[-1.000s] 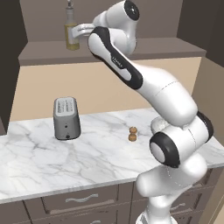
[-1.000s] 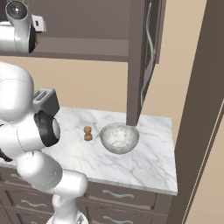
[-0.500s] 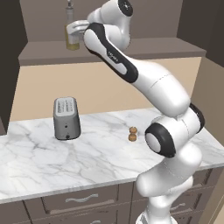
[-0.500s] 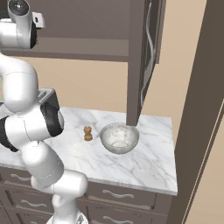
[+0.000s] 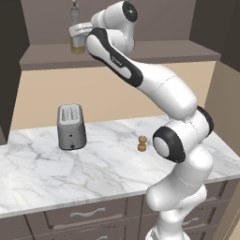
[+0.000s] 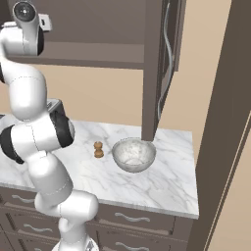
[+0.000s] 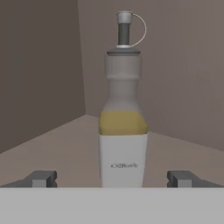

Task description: Retrieve the bottle and the shaker from the cabinet and place them next to the mixing bowl on the counter. Then add garlic from the fridge to the mixing bowl.

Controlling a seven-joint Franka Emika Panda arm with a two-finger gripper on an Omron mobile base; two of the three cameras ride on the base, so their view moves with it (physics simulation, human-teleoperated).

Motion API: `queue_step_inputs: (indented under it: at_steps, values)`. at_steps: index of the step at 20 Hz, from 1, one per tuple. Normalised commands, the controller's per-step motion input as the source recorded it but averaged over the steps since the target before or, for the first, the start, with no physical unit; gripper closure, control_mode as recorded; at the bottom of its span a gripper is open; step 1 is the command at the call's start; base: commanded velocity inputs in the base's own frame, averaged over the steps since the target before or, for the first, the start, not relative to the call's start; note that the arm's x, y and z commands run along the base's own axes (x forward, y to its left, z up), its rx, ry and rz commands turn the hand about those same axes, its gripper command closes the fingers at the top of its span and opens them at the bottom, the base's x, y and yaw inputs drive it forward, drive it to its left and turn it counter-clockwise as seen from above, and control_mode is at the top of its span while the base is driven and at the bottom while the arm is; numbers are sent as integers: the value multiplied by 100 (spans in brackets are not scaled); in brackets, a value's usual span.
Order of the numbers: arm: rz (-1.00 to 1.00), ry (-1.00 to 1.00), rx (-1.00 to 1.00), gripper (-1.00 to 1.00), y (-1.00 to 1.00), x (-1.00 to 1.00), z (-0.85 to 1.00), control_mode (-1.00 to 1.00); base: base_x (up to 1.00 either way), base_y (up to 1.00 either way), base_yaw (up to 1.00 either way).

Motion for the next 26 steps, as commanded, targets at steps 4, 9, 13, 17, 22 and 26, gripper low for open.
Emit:
queue_step_inputs:
  at_steps: [4, 9, 13, 17, 22, 26]
  values:
    - [0, 0, 0, -100, 10, 42, 0, -100, 0, 0, 0]
    - [0, 0, 0, -100, 22, 42, 0, -100, 0, 0, 0]
    - [0, 3, 0, -100, 23, 43, 0, -100, 0, 0, 0]
    - [0, 4, 0, 100, 23, 43, 0, -100, 0, 0, 0]
    - [0, 4, 0, 100, 18, 33, 0, -100, 0, 0, 0]
    - [-1, 0, 0, 100, -3, -11, 1, -100, 0, 0, 0]
